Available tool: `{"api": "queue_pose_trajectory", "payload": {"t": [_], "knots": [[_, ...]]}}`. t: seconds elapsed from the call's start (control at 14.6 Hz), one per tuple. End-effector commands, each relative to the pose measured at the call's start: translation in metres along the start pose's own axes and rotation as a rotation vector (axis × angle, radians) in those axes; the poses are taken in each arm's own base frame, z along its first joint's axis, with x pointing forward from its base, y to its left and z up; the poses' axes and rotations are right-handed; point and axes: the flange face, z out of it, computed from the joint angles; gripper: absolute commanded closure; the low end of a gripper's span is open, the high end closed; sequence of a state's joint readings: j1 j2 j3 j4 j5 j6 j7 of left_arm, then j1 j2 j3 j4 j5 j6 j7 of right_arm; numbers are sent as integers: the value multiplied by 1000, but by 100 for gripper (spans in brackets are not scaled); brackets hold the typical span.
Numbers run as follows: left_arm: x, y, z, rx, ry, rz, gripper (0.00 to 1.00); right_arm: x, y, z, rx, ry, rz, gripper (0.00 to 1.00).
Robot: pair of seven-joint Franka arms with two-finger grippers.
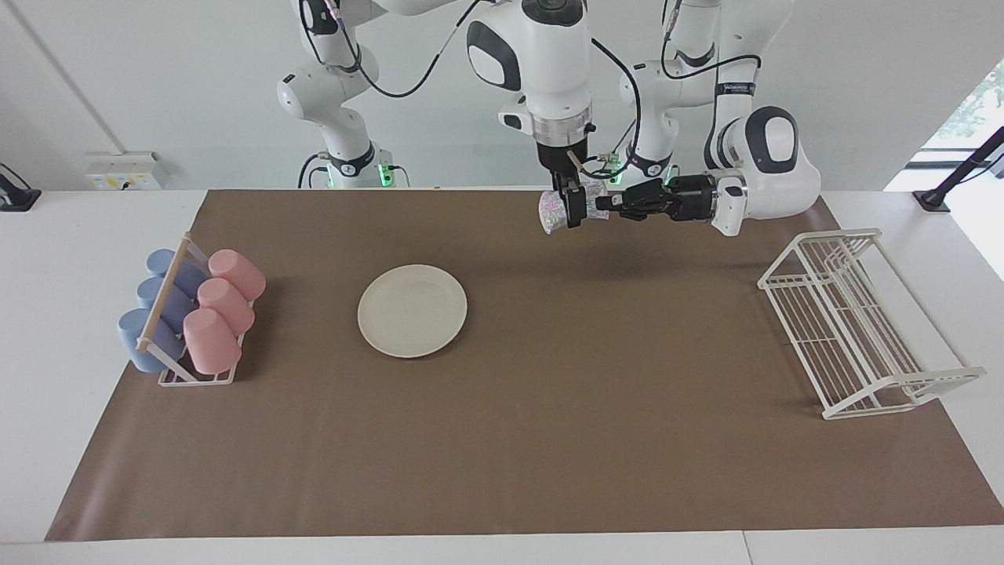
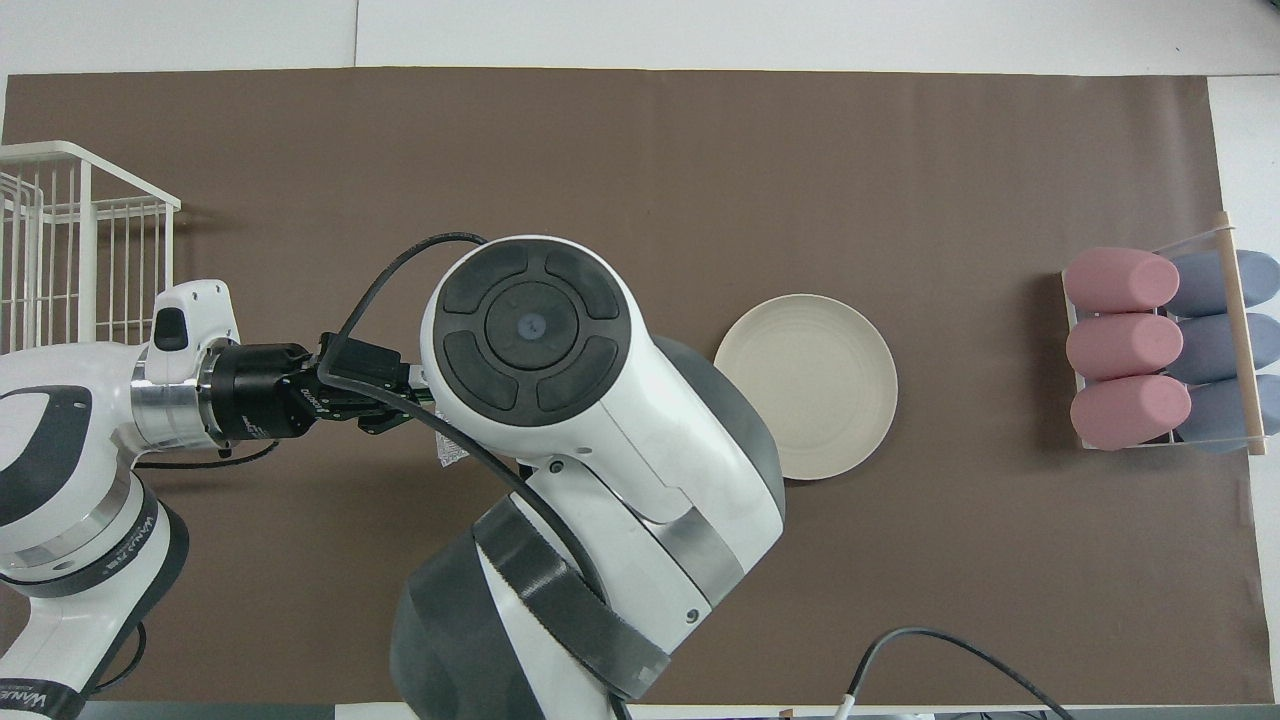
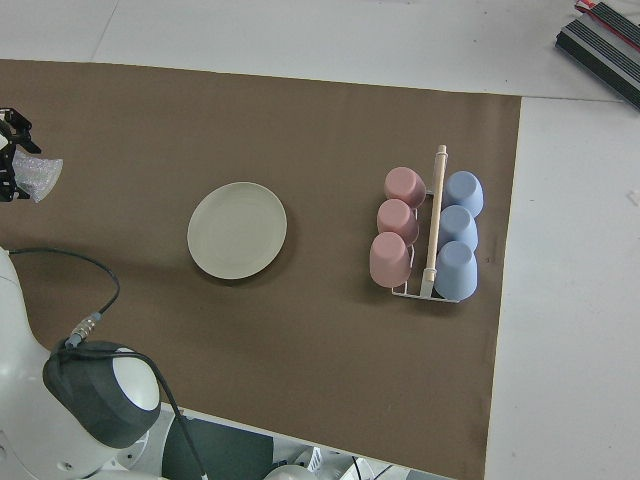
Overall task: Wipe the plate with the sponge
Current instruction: 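Grasp the sponge with the right gripper while the left gripper releases it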
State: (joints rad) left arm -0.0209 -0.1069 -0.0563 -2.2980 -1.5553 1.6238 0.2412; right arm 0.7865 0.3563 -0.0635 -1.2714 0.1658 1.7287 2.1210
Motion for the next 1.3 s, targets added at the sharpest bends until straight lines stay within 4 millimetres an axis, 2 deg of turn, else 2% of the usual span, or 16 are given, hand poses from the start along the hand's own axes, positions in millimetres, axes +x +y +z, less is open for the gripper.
{"api": "queue_pose_trajectory", "payload": {"t": [0.0, 0.07, 0.41, 0.55, 0.62, 0.69, 0.75, 0.82, 0.89, 1.03, 1.1, 1.17, 1.23], "knots": [[-11, -2, 0, -23, 1, 14, 100, 4, 1, 0, -16, -12, -18, 31], [-11, -2, 1, -23, 0, 13, 100, 5, 0, -2, -19, -10, -17, 36], [-11, -2, 0, -23, 1, 13, 100, 8, 3, -2, -45, 5, -15, 34], [-11, -2, 1, -22, 0, 15, 100, 9, 3, -4, -44, 5, -13, 37], [-11, -2, 1, -22, 0, 16, 100, 10, 2, -4, -43, 7, -12, 51], [-11, -2, 2, -22, -2, 15, 100, 10, 2, -4, -42, 8, -12, 68], [-11, -3, 2, -20, -1, 15, 100, 11, 2, -4, -41, 10, -11, 77], [-11, -2, 2, -22, -3, 15, 100, 13, 0, -4, -39, 10, -7, 92], [-11, -2, 2, -21, -4, 16, 100, 14, 0, -4, -38, 11, -7, 100], [-12, -1, 4, -17, -5, 16, 100, 13, -2, -4, -19, 18, -13, 100], [-12, 0, 6, -14, -7, 12, 19, 13, -2, -5, -20, 17, -13, 100], [-14, 1, 9, -11, -12, -3, 0, 14, -2, -5, -22, 13, -13, 100], [-15, 2, 9, -11, -13, -15, 0, 18, -5, -5, -27, 11, -6, 100]]}}
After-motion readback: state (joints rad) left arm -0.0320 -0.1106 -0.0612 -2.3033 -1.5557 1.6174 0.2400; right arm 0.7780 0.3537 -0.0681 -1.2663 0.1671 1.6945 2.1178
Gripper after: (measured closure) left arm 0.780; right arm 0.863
